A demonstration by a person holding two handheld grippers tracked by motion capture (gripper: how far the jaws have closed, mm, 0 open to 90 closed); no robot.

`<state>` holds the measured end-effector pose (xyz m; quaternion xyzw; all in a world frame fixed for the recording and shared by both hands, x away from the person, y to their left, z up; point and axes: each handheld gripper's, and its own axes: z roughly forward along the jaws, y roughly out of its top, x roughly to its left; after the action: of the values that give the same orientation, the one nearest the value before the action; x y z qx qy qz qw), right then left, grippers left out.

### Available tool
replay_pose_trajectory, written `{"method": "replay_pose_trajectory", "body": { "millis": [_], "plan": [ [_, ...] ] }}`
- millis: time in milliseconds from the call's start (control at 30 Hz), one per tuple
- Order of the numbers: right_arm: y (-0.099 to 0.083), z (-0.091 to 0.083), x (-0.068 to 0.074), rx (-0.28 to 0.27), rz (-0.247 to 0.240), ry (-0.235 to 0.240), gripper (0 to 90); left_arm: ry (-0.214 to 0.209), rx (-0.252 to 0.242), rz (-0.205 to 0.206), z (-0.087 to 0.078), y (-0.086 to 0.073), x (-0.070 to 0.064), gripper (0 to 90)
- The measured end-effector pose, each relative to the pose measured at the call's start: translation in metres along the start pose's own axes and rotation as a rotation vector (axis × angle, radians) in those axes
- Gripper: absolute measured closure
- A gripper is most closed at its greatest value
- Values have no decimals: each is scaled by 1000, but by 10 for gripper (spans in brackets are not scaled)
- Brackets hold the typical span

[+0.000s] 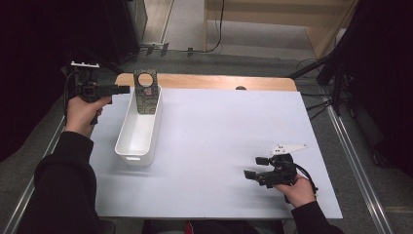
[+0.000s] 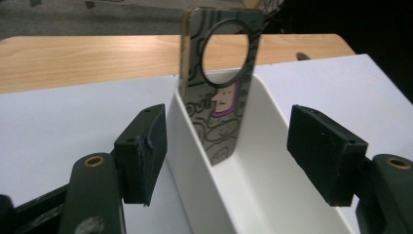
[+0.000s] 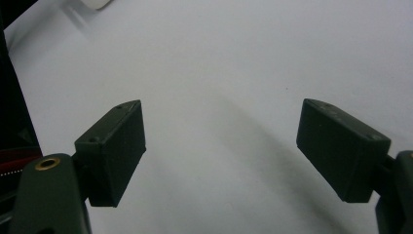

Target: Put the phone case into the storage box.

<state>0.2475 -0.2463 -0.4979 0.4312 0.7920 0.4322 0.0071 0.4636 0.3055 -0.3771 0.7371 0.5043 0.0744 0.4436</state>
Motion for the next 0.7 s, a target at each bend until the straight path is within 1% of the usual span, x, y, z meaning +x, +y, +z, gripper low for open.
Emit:
{"method": "replay_pose_trajectory", "body": {
  "millis": [167,267,467,567,633,700],
  "plan": [
    [0,0,1,-1,-3,-2,170,-25,4,13,-6,2,-10,306],
    [0,-1,1,1,-2,-4,170,-34,19,33,-7,2,-18,307],
    [-1,-1,2,3,-5,-5,170,-63,28,72,-6,1,-36,306],
    [-1,-1,2,5,-2,-6,170,-77,35,98,-5,0,-45,306],
    [-1,-1,2,6,-4,-5,170,-82,36,102,-4,-1,-51,306],
    [-1,-1,2,6,-4,-5,170,-93,40,119,-3,-2,-56,306]
  ]
}}
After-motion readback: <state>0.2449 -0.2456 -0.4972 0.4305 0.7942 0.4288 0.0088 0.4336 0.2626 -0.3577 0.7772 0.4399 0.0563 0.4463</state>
